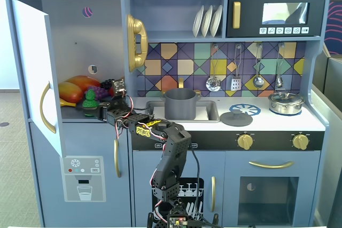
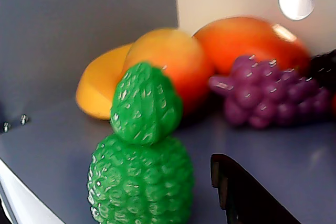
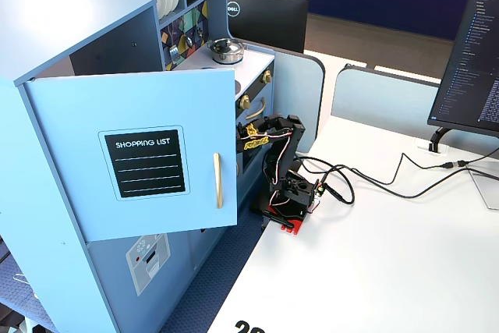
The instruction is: Pick up the green pineapple from the left cabinet and place it in the gray recipient
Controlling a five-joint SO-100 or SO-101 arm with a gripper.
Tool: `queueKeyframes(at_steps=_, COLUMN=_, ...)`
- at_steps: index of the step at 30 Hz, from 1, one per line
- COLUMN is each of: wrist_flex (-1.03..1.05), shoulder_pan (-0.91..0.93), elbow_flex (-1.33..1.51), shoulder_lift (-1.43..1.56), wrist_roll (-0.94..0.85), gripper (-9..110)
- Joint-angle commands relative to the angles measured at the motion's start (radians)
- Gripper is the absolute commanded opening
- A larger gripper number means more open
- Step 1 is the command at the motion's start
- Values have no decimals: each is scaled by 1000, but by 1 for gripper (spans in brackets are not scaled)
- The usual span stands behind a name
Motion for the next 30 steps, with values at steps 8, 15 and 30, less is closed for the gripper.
queueKeyframes(at_steps=8, wrist_flex=-20, shoulder_pan=5, elbow_flex=-144, shoulder_lift=-83, wrist_roll=-8, gripper=46)
queueKeyframes(at_steps=15, wrist_flex=-9, shoulder_pan=-18, elbow_flex=-221, shoulder_lift=-166, wrist_roll=-25, gripper=43)
queueKeyframes(at_steps=30, wrist_flex=-158, shoulder_pan=-89, elbow_flex=-446, shoulder_lift=-156, wrist_roll=-98, gripper=0)
